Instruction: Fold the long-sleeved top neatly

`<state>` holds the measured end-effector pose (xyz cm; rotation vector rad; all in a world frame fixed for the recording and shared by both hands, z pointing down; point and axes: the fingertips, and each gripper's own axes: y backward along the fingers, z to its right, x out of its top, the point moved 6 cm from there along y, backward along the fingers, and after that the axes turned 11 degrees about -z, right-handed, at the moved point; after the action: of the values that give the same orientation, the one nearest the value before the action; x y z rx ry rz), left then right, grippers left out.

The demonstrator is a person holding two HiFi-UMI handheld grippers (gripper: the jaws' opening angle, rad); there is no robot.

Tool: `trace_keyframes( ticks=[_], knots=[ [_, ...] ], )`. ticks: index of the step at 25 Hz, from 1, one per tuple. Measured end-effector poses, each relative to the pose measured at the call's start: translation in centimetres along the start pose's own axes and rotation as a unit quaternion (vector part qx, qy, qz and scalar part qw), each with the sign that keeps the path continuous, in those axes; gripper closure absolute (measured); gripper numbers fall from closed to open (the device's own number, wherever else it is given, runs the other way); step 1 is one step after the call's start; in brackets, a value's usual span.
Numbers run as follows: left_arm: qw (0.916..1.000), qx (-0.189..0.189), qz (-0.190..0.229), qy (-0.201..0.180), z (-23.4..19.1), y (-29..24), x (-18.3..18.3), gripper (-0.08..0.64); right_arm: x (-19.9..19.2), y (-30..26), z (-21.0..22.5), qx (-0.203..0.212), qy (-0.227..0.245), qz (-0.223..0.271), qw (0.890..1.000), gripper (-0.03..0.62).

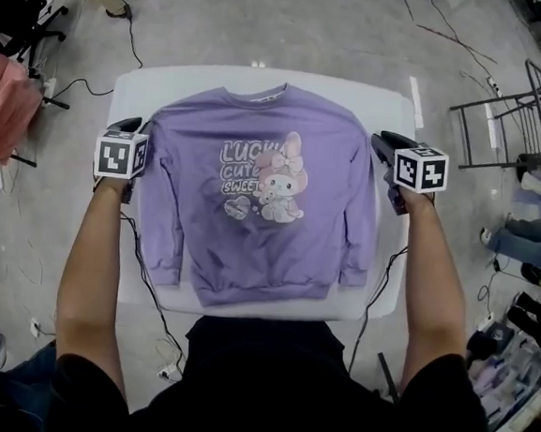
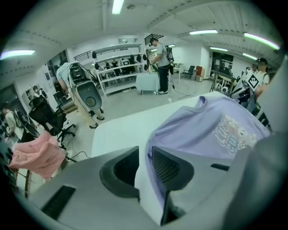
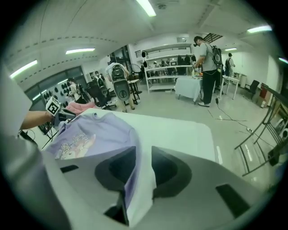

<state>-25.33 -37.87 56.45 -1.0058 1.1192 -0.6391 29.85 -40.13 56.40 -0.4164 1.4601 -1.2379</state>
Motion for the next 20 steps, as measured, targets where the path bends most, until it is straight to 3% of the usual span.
trace_keyframes(
  ticks=[4,8,12,16,18,20],
  knots=[
    [0.9992,-0.022,0.007,0.033,0.9,2.5,-2.3,0.475,-3.8,0.6,0.1,0.006,-0.042,-0.028,0.999,0.46],
    [0.9998,-0.015,-0.005,0.012,3.0,4.1,-4.9,0.474,-5.8,-0.1,-1.3,0.007,-0.037,-0.06,0.997,0.456],
    [0.9997,-0.004,-0.017,0.018,4.2,4.9,-7.1,0.474,-5.5,-0.4,-0.8,-0.065,0.008,-0.074,0.995,0.583],
    [0.9988,0.018,-0.025,0.037,3.6,5.6,-8.9,0.474,-4.6,0.3,2.3,-0.169,0.059,-0.074,0.981,0.583],
    [0.9981,0.027,-0.028,0.048,3.2,5.9,-9.8,0.474,-4.4,-0.2,2.9,-0.19,0.114,-0.089,0.971,0.583],
    [0.9975,0.029,-0.03,0.057,3.0,6.1,-10.3,0.474,-4.1,-0.2,3.2,-0.19,0.13,-0.093,0.969,0.567]
  ],
)
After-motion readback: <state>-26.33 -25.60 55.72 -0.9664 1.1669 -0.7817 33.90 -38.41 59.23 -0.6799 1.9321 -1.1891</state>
